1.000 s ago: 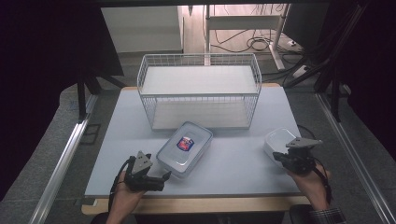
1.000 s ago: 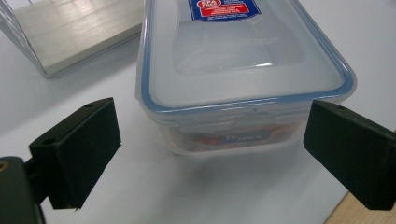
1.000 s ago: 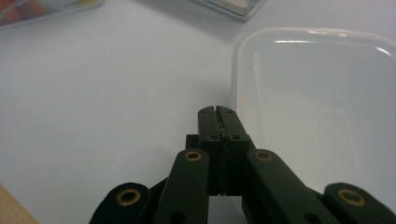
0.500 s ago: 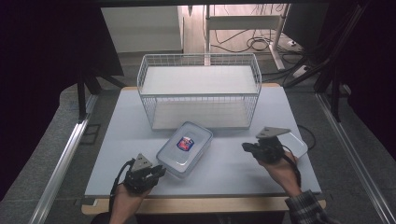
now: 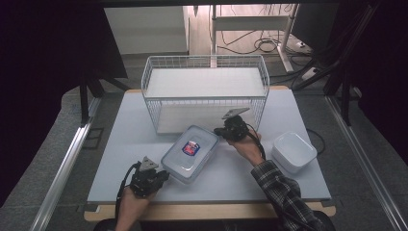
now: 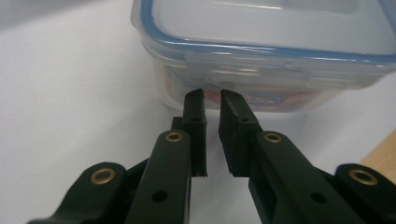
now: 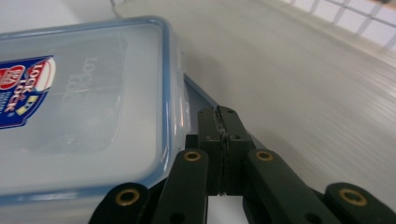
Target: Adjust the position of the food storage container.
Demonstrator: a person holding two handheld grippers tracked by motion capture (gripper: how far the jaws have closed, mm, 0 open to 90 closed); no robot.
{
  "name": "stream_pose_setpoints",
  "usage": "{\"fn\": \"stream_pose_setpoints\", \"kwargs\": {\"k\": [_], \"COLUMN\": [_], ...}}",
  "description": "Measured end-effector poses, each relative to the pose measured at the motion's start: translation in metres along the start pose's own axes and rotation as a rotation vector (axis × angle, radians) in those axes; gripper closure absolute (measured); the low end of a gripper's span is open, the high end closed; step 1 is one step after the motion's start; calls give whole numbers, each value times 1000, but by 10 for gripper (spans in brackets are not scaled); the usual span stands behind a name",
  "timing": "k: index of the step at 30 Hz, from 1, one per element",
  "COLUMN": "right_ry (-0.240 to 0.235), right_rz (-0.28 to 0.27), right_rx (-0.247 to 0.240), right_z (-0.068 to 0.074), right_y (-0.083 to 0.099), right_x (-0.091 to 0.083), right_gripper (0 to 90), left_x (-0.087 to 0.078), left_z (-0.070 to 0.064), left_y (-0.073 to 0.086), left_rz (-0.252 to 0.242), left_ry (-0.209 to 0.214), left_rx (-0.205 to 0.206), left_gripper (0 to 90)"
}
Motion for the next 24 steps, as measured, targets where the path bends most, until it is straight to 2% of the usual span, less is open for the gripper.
{"fn": "stream_pose_setpoints", "kwargs": {"k": [5, 6, 11, 14, 15, 16, 19, 24], "right_ry": [-25, -46, -48, -6, -6, 6, -5, 21], "right_rz": [12, 17, 27, 41, 41, 42, 33, 19], "right_rx": [15, 28, 43, 56, 56, 65, 105, 109], "right_z": [-1, 0, 5, 12, 12, 17, 23, 37], "right_y": [3, 8, 23, 41, 41, 51, 68, 87], "right_x": [-1, -5, -16, -30, -30, -37, -49, -69], "right_gripper": [900, 900, 900, 900, 900, 900, 900, 900], "left_x": [3, 4, 8, 13, 13, 16, 22, 31], "left_z": [6, 10, 16, 18, 18, 18, 18, 18], "left_y": [-2, -5, -13, -24, -24, -30, -38, -53], "left_rz": [15, 14, 11, 15, 15, 19, 22, 25], "left_ry": [6, -11, -21, -29, -29, -39, -22, -17], "left_rx": [-17, -22, -38, -24, -24, -5, 10, 27], "left_gripper": [831, 839, 859, 870, 878, 884, 889, 896]}}
Point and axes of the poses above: each handheld gripper's, and its own axes: x roughly forward along the jaws, y roughly out of its underside, z roughly to its left, the point moved 8 cm from there along x, roughly forward along the jaws, and after that the axes turned 13 degrees about z, right-handed, at the moved point
